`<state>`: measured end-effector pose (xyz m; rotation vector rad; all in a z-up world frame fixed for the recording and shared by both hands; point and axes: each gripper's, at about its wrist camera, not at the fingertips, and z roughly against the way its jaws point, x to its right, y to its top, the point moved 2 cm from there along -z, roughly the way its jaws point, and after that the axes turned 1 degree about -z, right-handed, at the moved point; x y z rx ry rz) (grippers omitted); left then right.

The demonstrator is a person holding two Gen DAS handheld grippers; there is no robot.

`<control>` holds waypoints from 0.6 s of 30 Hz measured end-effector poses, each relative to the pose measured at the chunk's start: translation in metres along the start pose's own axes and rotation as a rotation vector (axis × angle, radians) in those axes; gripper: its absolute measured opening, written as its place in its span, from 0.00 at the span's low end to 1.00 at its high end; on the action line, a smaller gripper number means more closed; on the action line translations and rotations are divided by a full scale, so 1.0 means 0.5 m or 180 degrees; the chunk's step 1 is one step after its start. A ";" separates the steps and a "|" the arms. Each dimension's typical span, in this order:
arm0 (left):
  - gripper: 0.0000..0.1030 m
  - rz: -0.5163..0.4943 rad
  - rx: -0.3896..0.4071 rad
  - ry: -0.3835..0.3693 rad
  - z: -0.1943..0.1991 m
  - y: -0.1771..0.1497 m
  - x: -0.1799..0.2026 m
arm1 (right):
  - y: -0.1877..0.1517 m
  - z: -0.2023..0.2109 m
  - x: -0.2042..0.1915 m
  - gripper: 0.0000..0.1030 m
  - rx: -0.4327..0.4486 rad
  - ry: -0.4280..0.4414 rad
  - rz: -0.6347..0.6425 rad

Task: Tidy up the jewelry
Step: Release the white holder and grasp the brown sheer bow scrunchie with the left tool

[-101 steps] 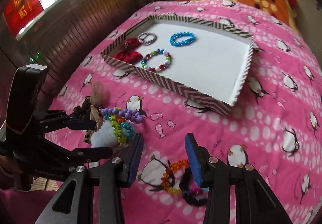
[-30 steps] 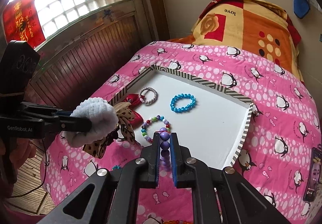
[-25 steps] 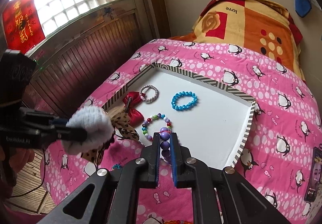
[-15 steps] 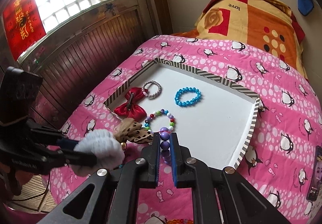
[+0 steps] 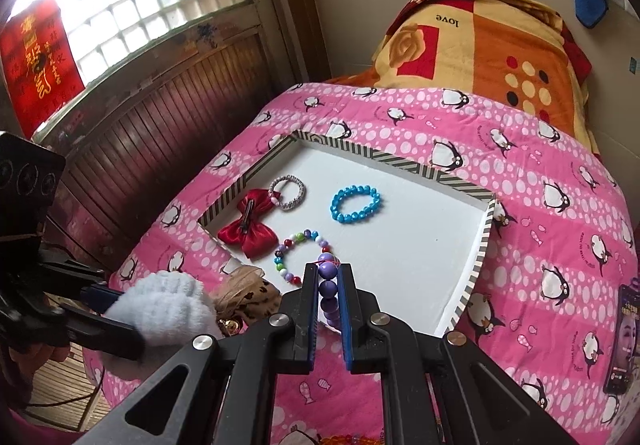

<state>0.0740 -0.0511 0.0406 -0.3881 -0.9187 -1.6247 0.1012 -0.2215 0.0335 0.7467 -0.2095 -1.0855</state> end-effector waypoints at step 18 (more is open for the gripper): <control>0.49 -0.0125 -0.0156 0.0612 -0.062 -0.034 -0.024 | -0.006 -0.006 0.007 0.08 -0.0037 -0.0015 -0.0026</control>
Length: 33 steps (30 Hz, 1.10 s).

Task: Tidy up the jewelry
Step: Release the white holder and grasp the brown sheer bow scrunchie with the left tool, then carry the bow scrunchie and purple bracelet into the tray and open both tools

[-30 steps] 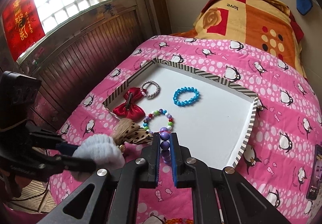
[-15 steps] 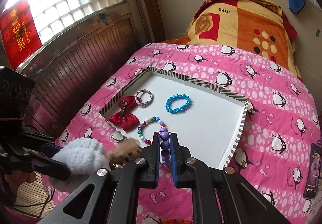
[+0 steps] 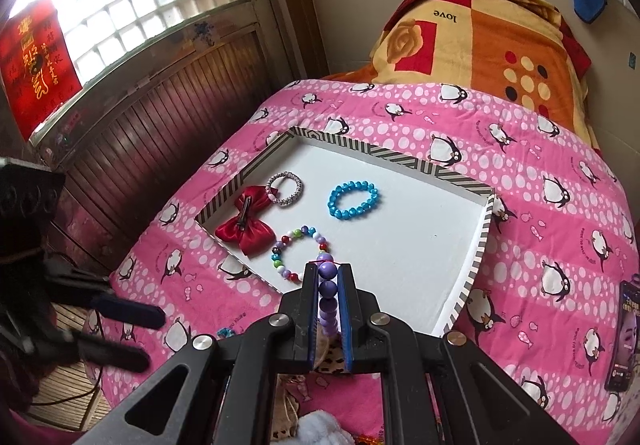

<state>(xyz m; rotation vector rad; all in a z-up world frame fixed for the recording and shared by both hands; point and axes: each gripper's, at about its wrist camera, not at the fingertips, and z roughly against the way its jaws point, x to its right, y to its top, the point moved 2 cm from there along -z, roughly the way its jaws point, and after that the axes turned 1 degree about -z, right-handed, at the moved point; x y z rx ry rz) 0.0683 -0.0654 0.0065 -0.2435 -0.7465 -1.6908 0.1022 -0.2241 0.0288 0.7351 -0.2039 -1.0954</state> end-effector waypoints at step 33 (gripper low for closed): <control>0.13 0.0023 0.0439 0.0741 0.016 0.179 -0.062 | 0.054 -0.022 0.022 0.08 0.0004 0.0077 -0.0020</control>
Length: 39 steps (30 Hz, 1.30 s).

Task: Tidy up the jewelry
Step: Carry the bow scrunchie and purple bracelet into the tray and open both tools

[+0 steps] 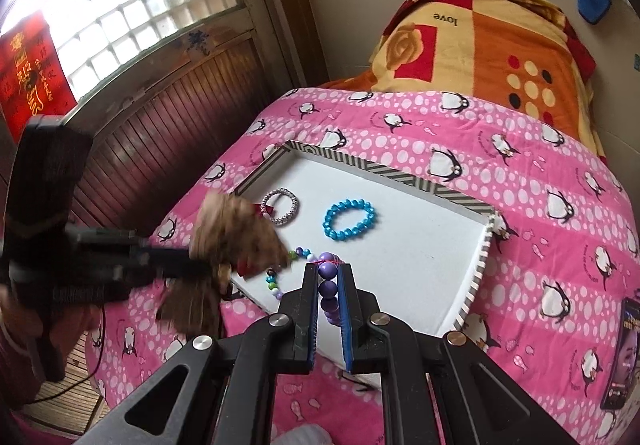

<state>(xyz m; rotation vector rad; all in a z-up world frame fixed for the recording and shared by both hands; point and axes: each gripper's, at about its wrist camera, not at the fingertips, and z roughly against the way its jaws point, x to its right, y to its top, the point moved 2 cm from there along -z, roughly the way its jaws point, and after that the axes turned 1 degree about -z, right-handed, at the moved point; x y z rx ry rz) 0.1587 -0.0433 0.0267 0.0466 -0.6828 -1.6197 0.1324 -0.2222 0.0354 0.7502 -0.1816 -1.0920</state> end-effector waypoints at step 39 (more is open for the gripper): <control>0.47 0.0302 -0.0100 0.0888 -0.202 0.128 -0.078 | 0.058 -0.184 0.172 0.31 -0.0220 -0.0345 -0.0656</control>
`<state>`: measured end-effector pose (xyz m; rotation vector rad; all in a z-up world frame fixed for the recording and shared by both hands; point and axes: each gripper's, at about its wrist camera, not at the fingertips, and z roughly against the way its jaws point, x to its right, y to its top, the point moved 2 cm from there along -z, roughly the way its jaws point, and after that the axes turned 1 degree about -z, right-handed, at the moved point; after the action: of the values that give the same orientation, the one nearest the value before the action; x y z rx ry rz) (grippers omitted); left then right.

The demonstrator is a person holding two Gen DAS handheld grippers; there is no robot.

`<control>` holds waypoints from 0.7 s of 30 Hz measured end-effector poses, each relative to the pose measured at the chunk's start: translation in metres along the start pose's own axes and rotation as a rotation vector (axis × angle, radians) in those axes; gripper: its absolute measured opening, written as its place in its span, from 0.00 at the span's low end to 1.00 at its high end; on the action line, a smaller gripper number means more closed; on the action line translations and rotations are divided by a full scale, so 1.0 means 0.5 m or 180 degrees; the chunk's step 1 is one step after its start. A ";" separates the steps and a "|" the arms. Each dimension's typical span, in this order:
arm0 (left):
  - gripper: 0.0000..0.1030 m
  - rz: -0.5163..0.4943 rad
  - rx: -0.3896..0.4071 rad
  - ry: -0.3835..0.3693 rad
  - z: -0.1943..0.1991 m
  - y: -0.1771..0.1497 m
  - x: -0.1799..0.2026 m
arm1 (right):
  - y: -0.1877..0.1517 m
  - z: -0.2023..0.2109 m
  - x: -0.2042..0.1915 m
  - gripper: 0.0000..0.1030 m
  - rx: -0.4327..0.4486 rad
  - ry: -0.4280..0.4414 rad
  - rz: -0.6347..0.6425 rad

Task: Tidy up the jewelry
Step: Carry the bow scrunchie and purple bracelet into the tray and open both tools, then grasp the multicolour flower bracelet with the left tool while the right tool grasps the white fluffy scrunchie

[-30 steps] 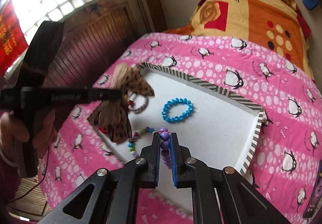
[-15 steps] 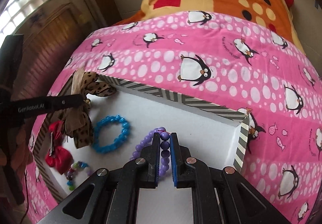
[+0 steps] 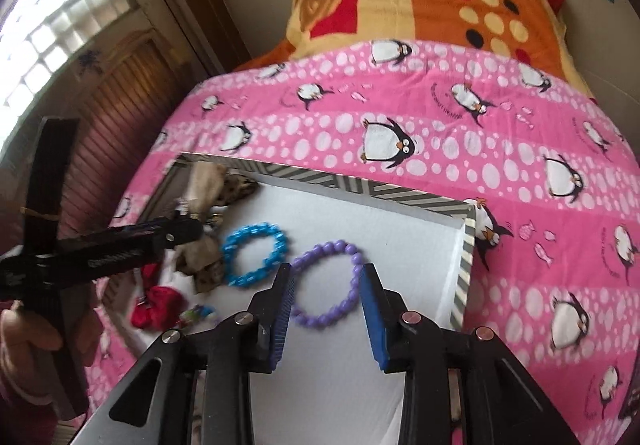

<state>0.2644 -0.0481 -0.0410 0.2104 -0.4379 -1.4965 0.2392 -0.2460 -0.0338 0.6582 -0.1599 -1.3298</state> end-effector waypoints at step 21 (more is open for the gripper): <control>0.47 -0.0158 0.0376 0.0218 0.196 -0.225 -0.004 | -0.196 0.242 -0.070 0.38 0.0184 -0.0002 -0.0042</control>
<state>0.1221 -0.0417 0.0025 0.3671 -0.4693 -1.5087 0.0906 -0.2646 0.0212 0.7089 -0.1954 -1.3419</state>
